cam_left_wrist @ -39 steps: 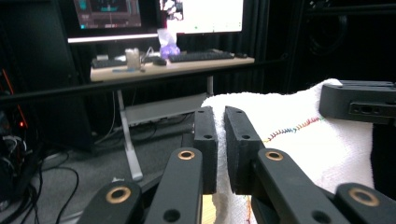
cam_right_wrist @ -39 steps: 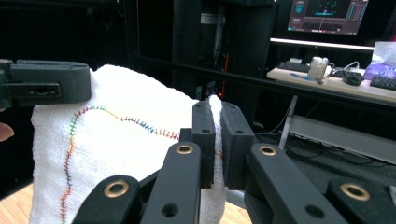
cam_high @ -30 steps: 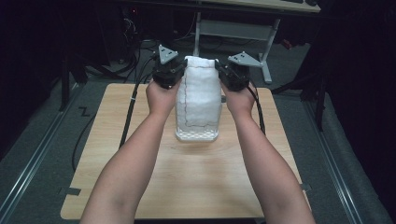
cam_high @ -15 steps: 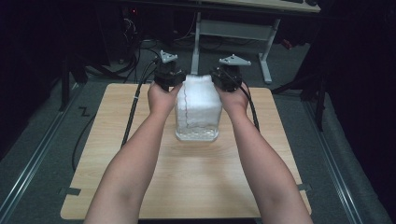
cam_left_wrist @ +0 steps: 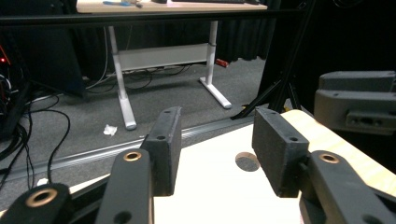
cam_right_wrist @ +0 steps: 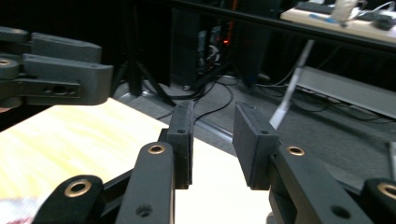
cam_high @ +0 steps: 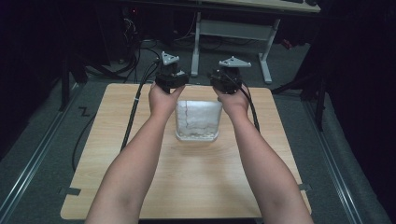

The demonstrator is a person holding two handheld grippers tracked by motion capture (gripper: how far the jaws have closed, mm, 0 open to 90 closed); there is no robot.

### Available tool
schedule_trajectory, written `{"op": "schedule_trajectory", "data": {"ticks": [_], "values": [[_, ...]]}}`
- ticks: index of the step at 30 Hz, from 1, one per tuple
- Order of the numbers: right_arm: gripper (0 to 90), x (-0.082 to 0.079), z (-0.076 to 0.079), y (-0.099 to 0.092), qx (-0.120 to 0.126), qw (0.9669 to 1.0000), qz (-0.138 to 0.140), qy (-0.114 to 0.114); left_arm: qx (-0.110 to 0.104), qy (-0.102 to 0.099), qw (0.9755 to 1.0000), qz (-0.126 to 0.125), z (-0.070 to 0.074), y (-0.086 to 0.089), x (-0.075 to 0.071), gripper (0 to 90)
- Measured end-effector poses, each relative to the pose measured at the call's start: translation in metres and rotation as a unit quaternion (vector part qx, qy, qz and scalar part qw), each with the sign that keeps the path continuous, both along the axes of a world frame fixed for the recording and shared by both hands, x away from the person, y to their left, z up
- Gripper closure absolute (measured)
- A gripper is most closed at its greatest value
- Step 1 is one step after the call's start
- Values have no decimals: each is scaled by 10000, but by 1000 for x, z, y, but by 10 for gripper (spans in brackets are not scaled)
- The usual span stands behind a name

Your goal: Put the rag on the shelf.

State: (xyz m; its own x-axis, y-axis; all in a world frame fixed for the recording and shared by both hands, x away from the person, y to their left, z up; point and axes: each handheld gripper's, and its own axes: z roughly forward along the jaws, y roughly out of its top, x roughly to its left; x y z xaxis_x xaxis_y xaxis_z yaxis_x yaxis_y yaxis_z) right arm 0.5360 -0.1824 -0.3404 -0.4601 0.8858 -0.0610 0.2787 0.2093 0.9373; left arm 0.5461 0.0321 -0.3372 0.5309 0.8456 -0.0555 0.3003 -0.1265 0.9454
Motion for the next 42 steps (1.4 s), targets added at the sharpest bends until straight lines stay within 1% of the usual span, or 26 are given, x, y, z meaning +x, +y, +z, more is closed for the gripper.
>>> {"op": "schedule_trajectory", "data": {"ticks": [2, 5, 7, 8, 10, 12, 14, 16, 18, 19, 20, 21, 22, 23, 24, 25, 27, 28, 30, 34, 35, 36, 37, 40, 41, 42], "values": [[680, -2, 0, 1, -76, 10000, 43, -15, -61, -47, 10000, -32, 2, 1, -4, 520], [643, -7, 2, 0, -30, 10000, 93, -13, -178, -103, 9997, -130, 5, 3, -12, 512], [616, -16, 4, -4, 65, 9999, 129, -49, -116, -194, 9997, -119, 6, 4, -19, 495], [616, -16, 4, -4, 65, 9999, 129, -49, -80, -208, 9997, -109, 5, 5, -22, 495], [599, -23, 4, -7, 75, 9998, 143, -74, -32, -229, 9997, -83, 4, 8, -27, 484], [569, -32, 2, -8, 67, 9998, 114, -127, 58, -336, 9994, -21, 1, 12, -34, 488], [560, -35, 1, -9, 57, 9998, 124, -113, 107, -295, 9995, -15, -2, 15, -39, 484], [550, -42, 1, -8, 20, 9998, 125, -172, 167, -335, 9993, -12, -5, 20, -45, 477], [538, -49, 1, -8, -44, 9996, 164, -244, 142, -391, 9991, -9, -6, 25, -53, 469], [518, -57, 0, -9, -60, 9993, 199, -308, 126, -382, 9992, -19, -7, 28, -57, 457], [518, -57, 0, -9, -60, 9993, 199, -308, 112, -370, 9992, -34, -7, 31, -61, 457], [498, -62, 0, -9, -85, 9992, 181, -341, 81, -381, 9992, -54, -8, 34, -65, 452], [490, -71, -2, -10, -195, 9989, 198, -385, 70, -374, 9992, -84, -8, 37, -69, 441], [490, -71, -2, -10, -195, 9989, 198, -385, 105, -368, 9992, -93, -8, 39, -74, 441], [483, -81, -5, -13, -232, 9986, 217, -426, 101, -424, 9990, -92, -10, 43, -80, 436], [483, -81, -5, -13, -232, 9986, 217, -426, 45, -430, 9990, -116, -11, 47, -85, 436], [474, -95, -9, -19, -248, 9985, 221, -426, -30, -428, 9990, -145, -14, 54, -96, 432], [474, -95, -9, -19, -248, 9985, 221, -426, -52, -421, 9990, -170, -16, 57, -102, 432], [461, -103, -14, -23, -275, 9985, 225, -423, -52, -416, 9989, -194, -22, 64, -113, 428], [443, -118, -25, -30, -319, 9988, 245, -294, -252, -218, 9989, -340, -45, 77, -133, 408], [443, -122, -28, -32, -326, 9990, 239, -212, -250, -158, 9989, -352, -52, 80, -137, 406], [431, -125, -31, -33, -349, 9991, 243, -63, -227, -89, 9990, -387, -59, 83, -141, 403], [419, -129, -35, -35, -360, 9990, 261, 1, -255, -9, 9988, -409, -67, 86, -145, 398], [388, -142, -47, -39, -465, 9984, 331, -7, -203, 217, 9984, -477, -91, 97, -157, 396], [335, -151, -58, -40, -684, 9968, 414, 14, -161, 288, 9983, -478, -98, 100, -161, 395], [335, -151, -58, -40, -684, 9968, 414, 14, -97, 360, 9982, -473, -106, 103, -164, 395]]}}
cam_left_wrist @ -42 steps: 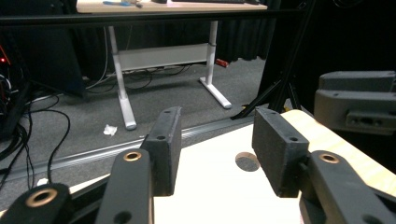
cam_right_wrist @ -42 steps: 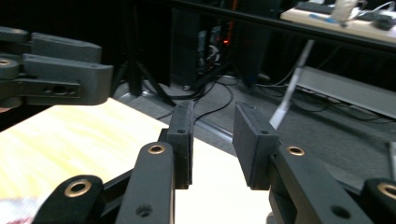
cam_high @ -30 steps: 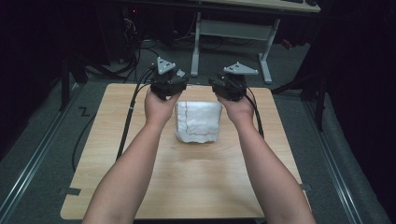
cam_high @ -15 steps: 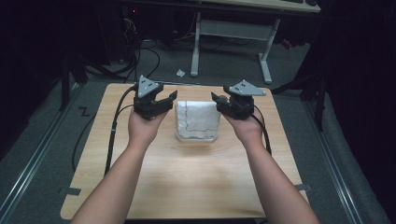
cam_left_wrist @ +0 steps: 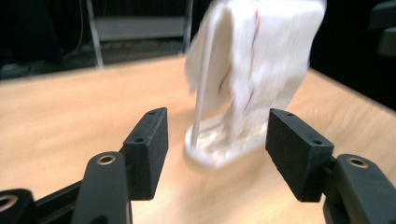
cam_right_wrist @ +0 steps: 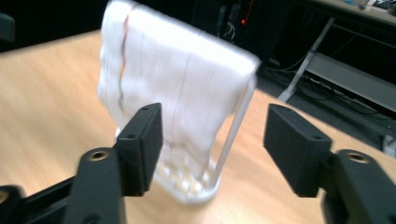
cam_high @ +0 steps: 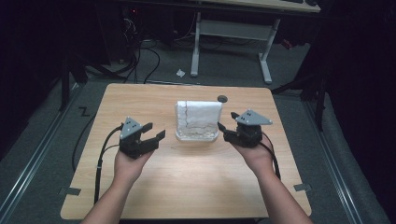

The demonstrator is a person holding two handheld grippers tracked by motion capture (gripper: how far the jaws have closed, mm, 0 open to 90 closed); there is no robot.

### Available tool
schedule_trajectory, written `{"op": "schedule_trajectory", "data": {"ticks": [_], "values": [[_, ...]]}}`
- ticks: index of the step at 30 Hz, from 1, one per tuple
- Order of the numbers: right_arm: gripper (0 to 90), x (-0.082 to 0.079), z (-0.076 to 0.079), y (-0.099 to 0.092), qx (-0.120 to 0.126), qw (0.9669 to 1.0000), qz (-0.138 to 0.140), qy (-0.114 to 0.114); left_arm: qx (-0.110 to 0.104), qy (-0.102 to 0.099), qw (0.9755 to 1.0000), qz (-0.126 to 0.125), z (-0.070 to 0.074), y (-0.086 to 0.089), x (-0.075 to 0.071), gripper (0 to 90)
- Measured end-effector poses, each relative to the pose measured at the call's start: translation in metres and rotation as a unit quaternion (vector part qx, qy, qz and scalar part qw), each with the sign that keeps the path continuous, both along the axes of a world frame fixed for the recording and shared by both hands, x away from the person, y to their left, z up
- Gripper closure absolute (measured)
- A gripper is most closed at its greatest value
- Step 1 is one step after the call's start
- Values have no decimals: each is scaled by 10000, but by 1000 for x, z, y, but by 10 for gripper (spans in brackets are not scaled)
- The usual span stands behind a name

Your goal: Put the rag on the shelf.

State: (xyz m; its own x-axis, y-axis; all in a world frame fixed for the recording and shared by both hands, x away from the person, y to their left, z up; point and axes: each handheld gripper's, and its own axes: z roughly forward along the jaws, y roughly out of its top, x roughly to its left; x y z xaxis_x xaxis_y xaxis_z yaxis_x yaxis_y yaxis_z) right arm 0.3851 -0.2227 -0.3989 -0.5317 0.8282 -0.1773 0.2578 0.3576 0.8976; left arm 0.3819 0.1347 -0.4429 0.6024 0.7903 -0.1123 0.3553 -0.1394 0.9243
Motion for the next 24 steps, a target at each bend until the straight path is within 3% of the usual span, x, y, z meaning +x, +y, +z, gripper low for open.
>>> {"op": "schedule_trajectory", "data": {"ticks": [4, 6, 8, 10, 12, 14, 16, 18, 20, 22, 24], "values": [[315, -15, -30, -2, -91, 9992, 180, 345, 217, 274, 9994, -30, -23, 10, -13, 389], [282, -26, -55, -5, 34, 9970, 330, 694, 360, 371, 9986, -79, -32, 12, -21, 382], [275, -29, -64, -7, 85, 9963, 333, 789, 516, 408, 9977, -143, -41, 12, -32, 375], [238, -36, -82, -12, 319, 9929, 363, 1088, 458, 480, 9977, -164, -54, 13, -47, 366], [189, -45, -100, -19, 426, 9900, 197, 1330, 323, 527, 9980, -112, -70, 16, -63, 366], [184, -60, -117, -28, 569, 9911, -7, 1204, 536, 726, 9957, -195, -77, 12, -68, 381], [182, -66, -122, -34, 658, 9891, 67, 1318, 664, 734, 9948, -249, -80, 8, -69, 364], [183, -68, -123, -40, 737, 9894, 36, 1249, 584, 733, 9952, -282, -79, 7, -67, 364], [182, -65, -125, -43, 789, 9880, -13, 1325, 540, 729, 9954, -312, -79, 4, -64, 363], [183, -62, -126, -43, 713, 9884, -2, 1343, 627, 732, 9948, -322, -81, 3, -63, 355], [183, -61, -126, -42, 634, 9892, 18, 1324, 539, 825, 9945, -344, -83, 4, -62, 352]]}}
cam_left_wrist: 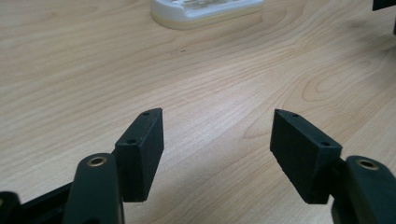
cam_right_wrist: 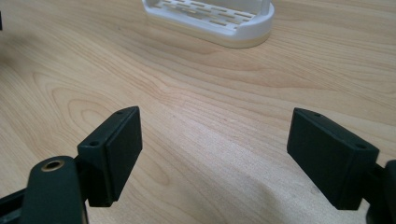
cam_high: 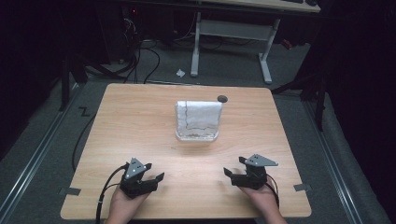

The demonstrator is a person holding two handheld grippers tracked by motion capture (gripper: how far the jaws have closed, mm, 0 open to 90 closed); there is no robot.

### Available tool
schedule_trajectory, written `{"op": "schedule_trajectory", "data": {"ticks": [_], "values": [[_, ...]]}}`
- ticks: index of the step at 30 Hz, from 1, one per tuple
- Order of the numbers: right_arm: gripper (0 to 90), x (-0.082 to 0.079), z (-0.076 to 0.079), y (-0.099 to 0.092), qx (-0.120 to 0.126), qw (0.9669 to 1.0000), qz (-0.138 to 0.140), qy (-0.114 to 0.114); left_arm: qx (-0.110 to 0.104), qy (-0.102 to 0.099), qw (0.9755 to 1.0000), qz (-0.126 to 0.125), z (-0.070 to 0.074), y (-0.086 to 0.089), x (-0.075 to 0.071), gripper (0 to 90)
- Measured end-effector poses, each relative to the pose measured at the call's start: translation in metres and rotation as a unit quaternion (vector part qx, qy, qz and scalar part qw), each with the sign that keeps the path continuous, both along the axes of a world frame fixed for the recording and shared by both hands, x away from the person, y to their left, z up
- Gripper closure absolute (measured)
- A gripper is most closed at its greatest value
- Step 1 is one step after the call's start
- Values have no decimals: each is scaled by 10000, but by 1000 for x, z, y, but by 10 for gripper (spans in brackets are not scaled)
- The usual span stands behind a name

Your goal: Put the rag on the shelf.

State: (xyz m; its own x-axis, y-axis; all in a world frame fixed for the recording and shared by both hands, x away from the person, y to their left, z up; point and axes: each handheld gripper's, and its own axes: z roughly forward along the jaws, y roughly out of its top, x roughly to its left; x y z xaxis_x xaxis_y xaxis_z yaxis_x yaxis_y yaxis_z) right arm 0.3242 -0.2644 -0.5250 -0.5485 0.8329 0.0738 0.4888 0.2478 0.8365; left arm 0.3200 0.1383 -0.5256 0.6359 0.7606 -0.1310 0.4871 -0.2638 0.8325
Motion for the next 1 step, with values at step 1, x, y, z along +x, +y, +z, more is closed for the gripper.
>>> {"op": "schedule_trajectory", "data": {"ticks": [1], "values": [[183, 0, 0, 1, -39, 10000, 5, 31, -84, 52, 10000, 6, 0, 0, 1, 351]]}}
